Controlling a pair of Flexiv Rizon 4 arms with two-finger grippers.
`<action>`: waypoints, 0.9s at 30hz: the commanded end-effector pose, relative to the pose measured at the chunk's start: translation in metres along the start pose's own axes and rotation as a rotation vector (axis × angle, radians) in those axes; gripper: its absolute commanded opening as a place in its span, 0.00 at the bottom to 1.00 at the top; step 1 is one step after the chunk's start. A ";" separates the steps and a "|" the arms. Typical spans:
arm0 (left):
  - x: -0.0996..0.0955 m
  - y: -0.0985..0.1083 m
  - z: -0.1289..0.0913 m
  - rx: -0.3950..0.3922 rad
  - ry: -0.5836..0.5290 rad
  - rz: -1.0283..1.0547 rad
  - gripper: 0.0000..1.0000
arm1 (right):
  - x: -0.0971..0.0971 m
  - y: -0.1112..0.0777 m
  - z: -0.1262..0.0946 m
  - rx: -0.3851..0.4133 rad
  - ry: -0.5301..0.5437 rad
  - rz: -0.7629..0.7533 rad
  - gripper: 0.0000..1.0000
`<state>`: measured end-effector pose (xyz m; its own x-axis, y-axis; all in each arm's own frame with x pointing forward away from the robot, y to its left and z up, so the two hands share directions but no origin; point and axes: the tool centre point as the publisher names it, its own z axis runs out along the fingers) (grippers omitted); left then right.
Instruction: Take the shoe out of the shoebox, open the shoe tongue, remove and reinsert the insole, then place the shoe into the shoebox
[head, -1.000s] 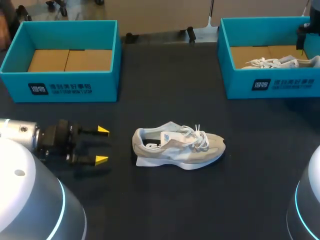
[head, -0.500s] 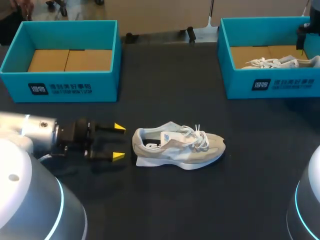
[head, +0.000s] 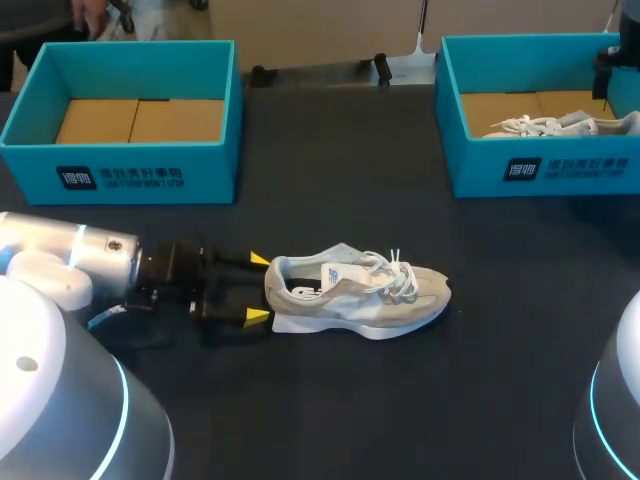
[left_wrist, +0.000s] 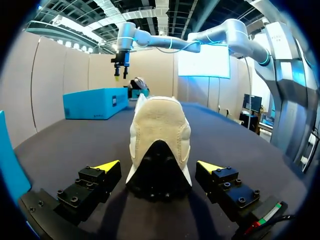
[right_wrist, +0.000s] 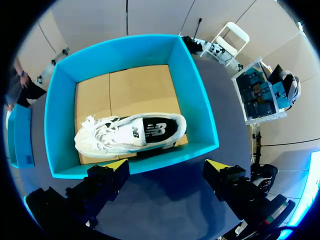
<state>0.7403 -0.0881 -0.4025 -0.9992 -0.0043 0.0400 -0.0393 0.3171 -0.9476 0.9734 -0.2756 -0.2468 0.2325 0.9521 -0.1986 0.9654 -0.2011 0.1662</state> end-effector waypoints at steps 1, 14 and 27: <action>0.005 0.000 0.005 -0.007 -0.017 -0.004 1.00 | 0.000 -0.001 0.000 -0.002 0.001 0.001 1.00; 0.005 -0.004 0.021 -0.020 -0.027 -0.005 1.00 | 0.000 -0.001 0.000 -0.002 0.001 0.001 1.00; 0.005 -0.003 0.036 -0.019 -0.019 -0.006 1.00 | 0.000 -0.001 0.000 -0.002 0.001 0.001 1.00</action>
<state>0.7338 -0.1185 -0.4073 -0.9990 -0.0238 0.0390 -0.0448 0.3342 -0.9415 0.9734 -0.2757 -0.2468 0.2327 0.9521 -0.1986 0.9653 -0.2013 0.1662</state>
